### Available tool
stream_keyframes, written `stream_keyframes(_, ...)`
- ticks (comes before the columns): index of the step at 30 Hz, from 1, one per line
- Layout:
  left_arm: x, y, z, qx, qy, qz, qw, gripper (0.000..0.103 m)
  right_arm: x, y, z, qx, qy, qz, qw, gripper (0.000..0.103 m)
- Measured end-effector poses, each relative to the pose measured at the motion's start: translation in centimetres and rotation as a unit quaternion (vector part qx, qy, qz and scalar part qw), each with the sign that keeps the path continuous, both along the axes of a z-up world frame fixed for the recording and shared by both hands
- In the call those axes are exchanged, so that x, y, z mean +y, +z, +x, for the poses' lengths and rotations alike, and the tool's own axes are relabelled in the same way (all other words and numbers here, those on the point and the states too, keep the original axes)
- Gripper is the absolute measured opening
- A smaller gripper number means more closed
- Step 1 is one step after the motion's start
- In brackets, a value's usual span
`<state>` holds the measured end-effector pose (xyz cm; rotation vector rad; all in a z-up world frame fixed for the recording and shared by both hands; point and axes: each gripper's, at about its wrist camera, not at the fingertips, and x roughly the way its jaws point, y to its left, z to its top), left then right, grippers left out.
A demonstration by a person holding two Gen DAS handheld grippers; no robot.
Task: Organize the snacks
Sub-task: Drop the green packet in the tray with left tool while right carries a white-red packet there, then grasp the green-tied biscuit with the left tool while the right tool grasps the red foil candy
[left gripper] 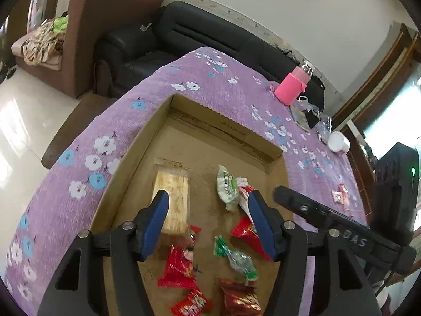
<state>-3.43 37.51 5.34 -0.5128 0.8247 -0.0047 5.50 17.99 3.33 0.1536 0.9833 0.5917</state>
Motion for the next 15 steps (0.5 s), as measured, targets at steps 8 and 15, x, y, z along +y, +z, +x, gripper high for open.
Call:
stream_keyframes(8,-6.3,5.5,-4.0,-0.094,-0.052,0.015,0.9942,0.074,-9.4,2.5,-4.3,-0.037,-0.061,0.011,0.997,0.038)
stream_keyframes(15,-15.0,7.4,-6.4,-0.119,-0.111,0.035,0.9860,0.096,-22.4,2.7,-7.9,-0.054,-0.161,-0.001,0.985,0.037)
